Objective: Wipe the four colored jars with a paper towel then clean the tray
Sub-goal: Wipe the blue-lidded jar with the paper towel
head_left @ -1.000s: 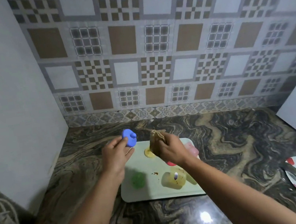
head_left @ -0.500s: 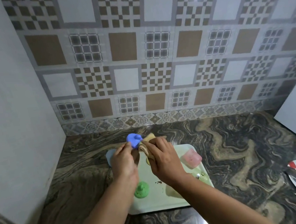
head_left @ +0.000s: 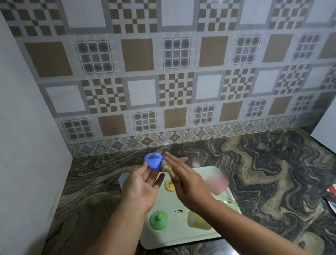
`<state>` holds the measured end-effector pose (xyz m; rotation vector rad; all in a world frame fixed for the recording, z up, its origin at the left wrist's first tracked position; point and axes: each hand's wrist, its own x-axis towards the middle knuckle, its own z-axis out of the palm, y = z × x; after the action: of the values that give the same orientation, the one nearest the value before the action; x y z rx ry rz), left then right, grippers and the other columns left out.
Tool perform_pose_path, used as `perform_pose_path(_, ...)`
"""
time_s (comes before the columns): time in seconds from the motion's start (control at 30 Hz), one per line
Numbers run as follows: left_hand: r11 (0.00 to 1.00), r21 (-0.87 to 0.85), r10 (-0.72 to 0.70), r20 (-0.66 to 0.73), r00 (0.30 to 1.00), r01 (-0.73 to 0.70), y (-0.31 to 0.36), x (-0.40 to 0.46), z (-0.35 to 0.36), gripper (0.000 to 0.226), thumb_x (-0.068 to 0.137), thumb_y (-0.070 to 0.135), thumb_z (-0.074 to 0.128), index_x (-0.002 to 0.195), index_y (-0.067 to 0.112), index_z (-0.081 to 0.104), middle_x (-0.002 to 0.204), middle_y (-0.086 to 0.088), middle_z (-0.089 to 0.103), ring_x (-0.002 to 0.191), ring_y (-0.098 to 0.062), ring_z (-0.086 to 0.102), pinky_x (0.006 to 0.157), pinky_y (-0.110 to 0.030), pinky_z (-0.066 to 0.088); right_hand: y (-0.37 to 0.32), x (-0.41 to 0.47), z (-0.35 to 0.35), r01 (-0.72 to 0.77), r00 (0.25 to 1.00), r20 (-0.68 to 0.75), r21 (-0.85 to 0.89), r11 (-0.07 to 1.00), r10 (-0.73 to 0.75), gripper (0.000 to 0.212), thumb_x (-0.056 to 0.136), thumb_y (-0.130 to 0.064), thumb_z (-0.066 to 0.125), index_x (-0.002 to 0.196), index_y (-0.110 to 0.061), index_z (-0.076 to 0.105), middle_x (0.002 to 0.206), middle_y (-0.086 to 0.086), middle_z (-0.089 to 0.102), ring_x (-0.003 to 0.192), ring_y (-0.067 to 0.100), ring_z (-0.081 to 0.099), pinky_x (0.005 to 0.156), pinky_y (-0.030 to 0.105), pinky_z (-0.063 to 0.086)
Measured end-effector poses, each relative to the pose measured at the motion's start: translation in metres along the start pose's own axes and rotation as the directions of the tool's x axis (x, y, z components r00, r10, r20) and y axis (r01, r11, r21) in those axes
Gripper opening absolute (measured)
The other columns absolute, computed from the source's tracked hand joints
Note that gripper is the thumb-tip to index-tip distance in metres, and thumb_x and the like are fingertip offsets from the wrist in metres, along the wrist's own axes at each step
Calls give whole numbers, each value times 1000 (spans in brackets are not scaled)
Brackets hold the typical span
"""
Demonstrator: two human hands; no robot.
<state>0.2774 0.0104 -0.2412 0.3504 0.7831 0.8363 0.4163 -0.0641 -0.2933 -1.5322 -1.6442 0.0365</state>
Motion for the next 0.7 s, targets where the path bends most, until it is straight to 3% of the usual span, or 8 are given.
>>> perform_pose_path(0.07, 1000, -17, 4, -20, 1000, -4, 2, -1, -3, 14, 104, 10, 48, 108, 6, 61, 107, -9, 70, 102, -22, 66, 109, -50, 44, 6, 2, -2, -404, 914, 74, 262, 876, 399, 23, 107, -29, 47, 93, -22, 64, 80, 4, 73, 69, 25, 70, 68, 53, 60)
perform_pose_path(0.13, 1000, -23, 13, -43, 999, -14, 3, -2, -6, 13, 104, 10, 48, 106, 6, 61, 107, -9, 68, 112, -25, 62, 111, -52, 42, 16, 7, -3, -527, 842, 99, 366, 767, 531, 32, 105, -38, 47, 86, -16, 59, 66, 7, 61, 56, 23, 54, 54, 55, 54)
perform_pose_path(0.23, 1000, 0, -3, -33, 999, 3, 2, -2, -4, 15, 103, 11, 49, 104, 8, 63, 103, -8, 71, 109, -22, 64, 114, -52, 40, 7, 8, -5, -263, 946, -97, 328, 907, 310, 25, 108, -26, 50, 122, -20, 70, 113, 7, 75, 104, 19, 71, 94, 45, 58)
perform_pose_path(0.33, 999, 31, -25, 5, 1000, 25, -3, -1, 1, 20, 102, 10, 49, 99, 10, 68, 86, -5, 76, 90, -15, 67, 112, -49, 42, -1, 7, -2, 54, 998, -47, 108, 993, -49, 47, 104, -6, 51, 152, -10, 53, 157, 10, 53, 150, 14, 44, 122, 27, 37)
perform_pose_path(0.43, 999, -32, -16, 1, 1000, 16, -5, -3, 3, 16, 103, 9, 48, 98, 7, 63, 95, -7, 73, 92, -17, 67, 113, -51, 41, -4, 13, 8, -387, 918, 19, 260, 885, 396, 37, 106, -44, 45, 116, -20, 71, 105, 9, 80, 100, 20, 76, 92, 44, 60)
perform_pose_path(0.53, 997, -77, 6, -33, 999, -8, -3, -4, -2, 11, 103, 9, 51, 99, 5, 61, 99, -8, 72, 93, -19, 68, 110, -53, 43, 0, 27, 5, -620, 718, 47, 496, 608, 694, 60, 101, -63, 45, 88, -8, 65, 70, 10, 74, 62, 24, 66, 68, 48, 58)
perform_pose_path(0.6, 994, -112, -8, -27, 1000, 5, -1, -4, -4, 11, 103, 8, 51, 99, 4, 61, 98, -8, 74, 94, -20, 69, 108, -53, 45, -14, 27, 0, -459, 819, -63, 527, 716, 571, 42, 110, -41, 48, 96, -7, 67, 78, 3, 70, 69, 14, 61, 68, 38, 53)
perform_pose_path(0.7, 991, -132, -31, -13, 999, 29, 0, -3, -2, 18, 101, 4, 49, 92, 4, 63, 78, -10, 78, 72, -17, 76, 92, -47, 59, -24, 19, -6, -68, 985, -126, 353, 933, 119, 36, 110, -14, 46, 142, -5, 61, 143, 6, 65, 136, 14, 59, 114, 31, 46)
